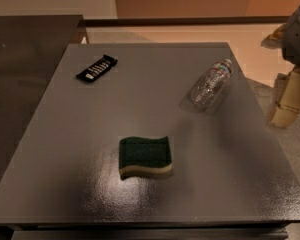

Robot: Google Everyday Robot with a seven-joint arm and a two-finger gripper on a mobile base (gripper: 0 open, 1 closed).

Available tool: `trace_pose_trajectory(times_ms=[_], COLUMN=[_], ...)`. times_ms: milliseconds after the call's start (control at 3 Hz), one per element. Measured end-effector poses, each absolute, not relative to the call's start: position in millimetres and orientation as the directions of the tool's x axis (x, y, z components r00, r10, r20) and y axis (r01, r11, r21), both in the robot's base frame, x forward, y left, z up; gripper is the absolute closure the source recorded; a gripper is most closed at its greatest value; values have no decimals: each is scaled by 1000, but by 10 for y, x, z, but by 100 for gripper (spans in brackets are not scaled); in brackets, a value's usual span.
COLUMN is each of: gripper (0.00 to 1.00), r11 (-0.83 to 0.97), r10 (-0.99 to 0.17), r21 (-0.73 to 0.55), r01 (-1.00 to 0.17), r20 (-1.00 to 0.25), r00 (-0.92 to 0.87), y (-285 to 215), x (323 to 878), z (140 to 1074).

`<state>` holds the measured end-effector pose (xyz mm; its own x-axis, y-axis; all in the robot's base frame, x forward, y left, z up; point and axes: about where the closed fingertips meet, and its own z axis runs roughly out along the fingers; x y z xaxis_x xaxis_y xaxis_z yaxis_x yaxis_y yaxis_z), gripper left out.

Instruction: Move sponge near rxbar chocolate

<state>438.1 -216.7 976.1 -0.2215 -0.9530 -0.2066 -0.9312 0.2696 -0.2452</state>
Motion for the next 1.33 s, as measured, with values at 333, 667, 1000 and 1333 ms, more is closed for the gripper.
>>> trace_pose_trajectory(times_ms=[333, 667, 1000, 1333], gripper=[0, 0, 0, 0], r11=[270, 269, 192, 93], r10=[-953, -953, -947, -919], r21=[-245, -244, -191, -129], r01=[-931, -932, -963, -987], r20=[-207, -208, -293, -393], r00=[-222, -220, -131, -35], y=[-2167, -2160, -1627, -1026], x=[4381, 4382, 4401, 4347], z=[9761, 9758, 9529, 9297])
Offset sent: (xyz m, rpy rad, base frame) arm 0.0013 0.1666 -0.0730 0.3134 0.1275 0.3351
